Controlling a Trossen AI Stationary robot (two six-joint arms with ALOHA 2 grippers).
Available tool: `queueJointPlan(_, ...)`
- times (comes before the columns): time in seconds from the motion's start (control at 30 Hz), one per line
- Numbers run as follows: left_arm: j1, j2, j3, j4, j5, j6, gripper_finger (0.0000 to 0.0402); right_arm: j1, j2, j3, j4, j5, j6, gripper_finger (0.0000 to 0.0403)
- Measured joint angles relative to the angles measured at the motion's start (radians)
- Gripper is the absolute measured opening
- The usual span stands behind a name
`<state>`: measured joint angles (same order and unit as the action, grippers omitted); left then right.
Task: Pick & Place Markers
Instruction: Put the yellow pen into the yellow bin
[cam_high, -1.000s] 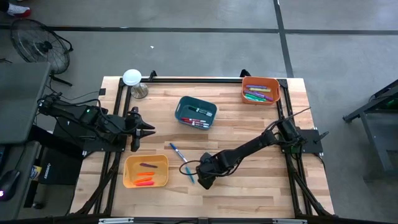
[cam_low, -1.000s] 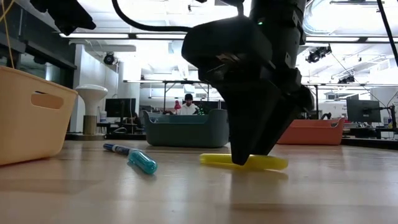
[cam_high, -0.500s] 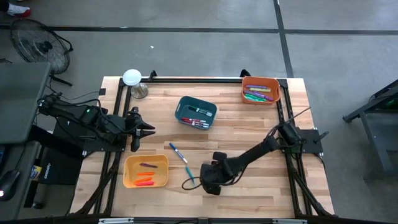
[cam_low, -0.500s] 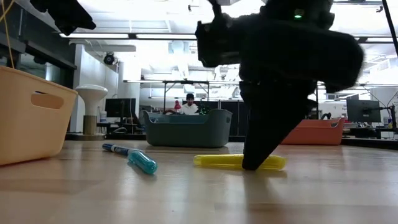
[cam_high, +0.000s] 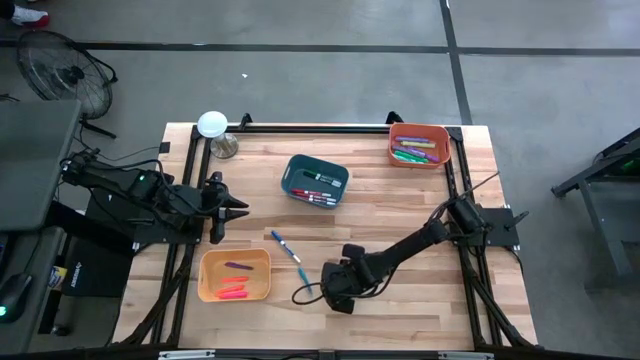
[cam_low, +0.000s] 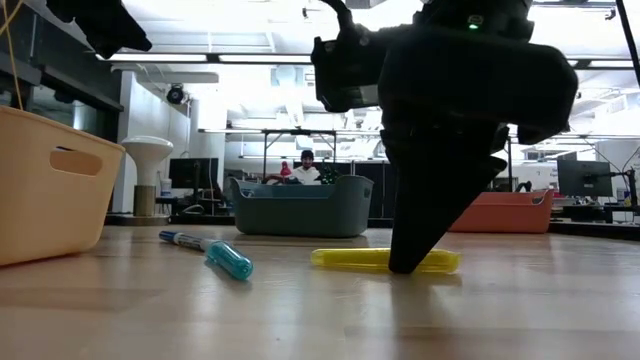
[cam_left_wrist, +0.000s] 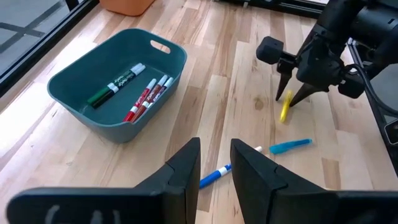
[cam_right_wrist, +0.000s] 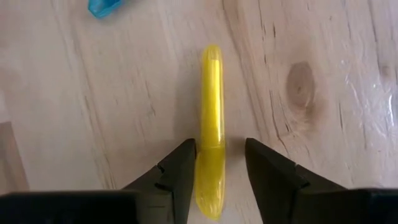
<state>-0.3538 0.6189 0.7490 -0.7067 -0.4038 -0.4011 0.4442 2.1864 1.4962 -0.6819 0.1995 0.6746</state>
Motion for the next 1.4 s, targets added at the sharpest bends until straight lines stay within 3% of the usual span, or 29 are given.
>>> queueJointPlan(0.33,0.000,0.000,0.000,0.000,0.000,0.000,0.0085,0.001,0.000,0.000,0.006,-0.013,-0.001,0.0029)
queueJointPlan(0.8,0.000,0.001,0.000,0.000,0.001,-0.016,0.0085,-0.011,-0.010,0.000,0.007,-0.023,0.047,0.0029)
queueJointPlan(1.17,0.000,0.001,0.000,0.001,0.000,-0.022,0.0085,-0.069,-0.107,-0.006,-0.009,0.082,0.018,0.0029)
queueJointPlan(1.4,0.000,0.001,0.000,0.009,0.000,-0.023,0.0085,-0.107,-0.170,-0.004,0.024,0.075,-0.039,0.0029)
